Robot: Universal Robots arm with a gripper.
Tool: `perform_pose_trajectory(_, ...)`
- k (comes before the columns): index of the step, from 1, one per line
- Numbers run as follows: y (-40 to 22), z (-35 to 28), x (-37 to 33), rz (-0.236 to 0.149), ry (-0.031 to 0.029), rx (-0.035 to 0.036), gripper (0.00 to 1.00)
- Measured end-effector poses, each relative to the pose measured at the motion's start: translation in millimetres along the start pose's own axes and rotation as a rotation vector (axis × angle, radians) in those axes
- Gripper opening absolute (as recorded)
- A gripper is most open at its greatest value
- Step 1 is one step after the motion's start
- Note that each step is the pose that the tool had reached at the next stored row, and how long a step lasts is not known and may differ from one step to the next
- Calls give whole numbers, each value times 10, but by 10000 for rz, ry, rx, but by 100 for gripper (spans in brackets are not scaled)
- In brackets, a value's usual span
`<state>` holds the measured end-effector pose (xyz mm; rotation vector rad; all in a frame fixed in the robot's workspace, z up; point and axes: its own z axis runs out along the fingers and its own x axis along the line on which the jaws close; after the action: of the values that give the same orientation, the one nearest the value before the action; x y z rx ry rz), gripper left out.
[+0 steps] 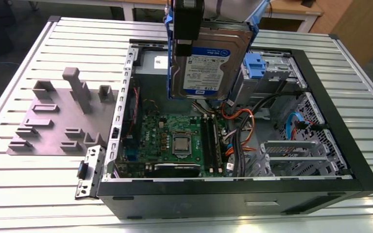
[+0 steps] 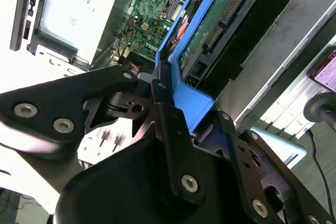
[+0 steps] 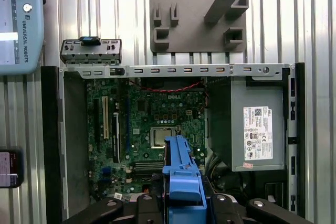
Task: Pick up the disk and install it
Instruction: 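Insert the disk into the insertion slot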
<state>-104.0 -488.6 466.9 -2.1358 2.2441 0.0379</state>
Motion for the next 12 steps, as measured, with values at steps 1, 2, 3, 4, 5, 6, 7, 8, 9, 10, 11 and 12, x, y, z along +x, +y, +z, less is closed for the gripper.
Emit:
perform_pose_trajectory(1,0,0,0,0,0,0,37)
perform_pose_trajectory(2,0,0,0,0,0,0,37)
perform_pose_trajectory(3,0,0,0,-1,0,0,37)
perform_pose_trajectory(4,0,0,0,0,0,0,37)
perform_pose_trajectory(5,0,0,0,0,0,0,37)
perform_pose_trajectory(6,0,0,1,0,0,0,37)
perform_pose_trajectory(7,0,0,5,-1,0,0,37)
perform_pose_trajectory(8,-1,-1,14,-2,0,0,37)
perform_pose_trajectory(9,-2,-2,27,-2,1,0,37)
perform_pose_trajectory(10,-2,-2,44,-1,1,0,37)
perform_pose_trajectory(11,-3,-2,66,-1,-1,0,37)
perform_pose_trajectory(12,-4,-3,90,-1,-1,0,37)
